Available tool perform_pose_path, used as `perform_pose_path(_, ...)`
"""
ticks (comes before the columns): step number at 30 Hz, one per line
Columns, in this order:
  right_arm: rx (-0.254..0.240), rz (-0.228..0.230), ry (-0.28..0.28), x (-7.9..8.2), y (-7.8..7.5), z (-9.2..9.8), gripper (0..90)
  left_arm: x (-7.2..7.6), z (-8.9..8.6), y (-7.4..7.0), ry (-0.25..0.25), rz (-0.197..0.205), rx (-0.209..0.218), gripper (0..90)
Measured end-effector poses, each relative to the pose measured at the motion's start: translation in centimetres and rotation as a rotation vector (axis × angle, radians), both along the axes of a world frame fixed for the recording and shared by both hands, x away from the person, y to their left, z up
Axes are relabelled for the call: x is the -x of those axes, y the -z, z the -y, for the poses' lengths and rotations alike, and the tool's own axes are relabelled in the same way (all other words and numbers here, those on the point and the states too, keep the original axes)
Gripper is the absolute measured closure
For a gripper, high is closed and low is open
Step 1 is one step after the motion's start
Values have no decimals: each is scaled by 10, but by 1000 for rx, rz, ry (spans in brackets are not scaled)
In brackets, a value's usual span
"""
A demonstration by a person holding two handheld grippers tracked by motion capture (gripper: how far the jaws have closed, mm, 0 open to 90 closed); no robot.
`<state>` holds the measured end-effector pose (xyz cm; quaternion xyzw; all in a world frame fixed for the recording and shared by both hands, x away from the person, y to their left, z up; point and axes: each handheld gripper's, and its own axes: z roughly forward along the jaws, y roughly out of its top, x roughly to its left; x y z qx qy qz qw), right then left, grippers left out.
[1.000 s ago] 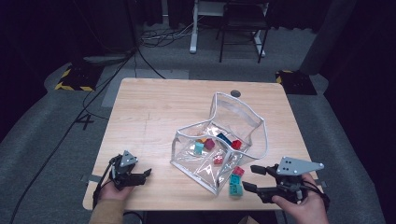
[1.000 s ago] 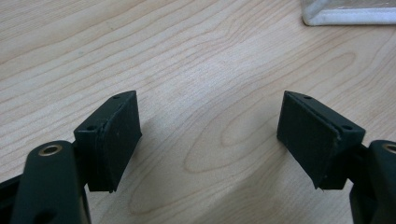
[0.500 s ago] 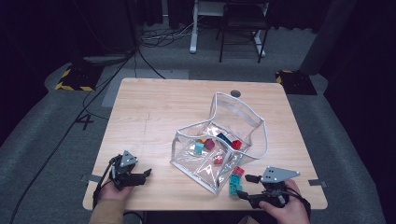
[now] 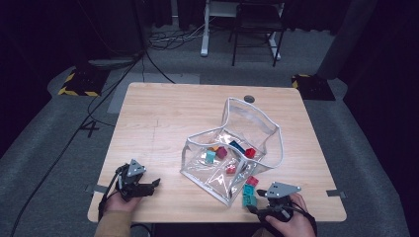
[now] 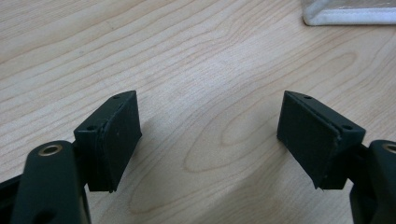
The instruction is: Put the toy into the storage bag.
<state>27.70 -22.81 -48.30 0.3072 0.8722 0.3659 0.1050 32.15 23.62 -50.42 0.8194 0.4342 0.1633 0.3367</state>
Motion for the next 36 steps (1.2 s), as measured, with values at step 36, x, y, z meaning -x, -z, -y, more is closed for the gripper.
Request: perform_pose_path(36, -27, 10, -20, 10, -25, 3, 591, 0, 0, 0, -2, 0, 1, 218)
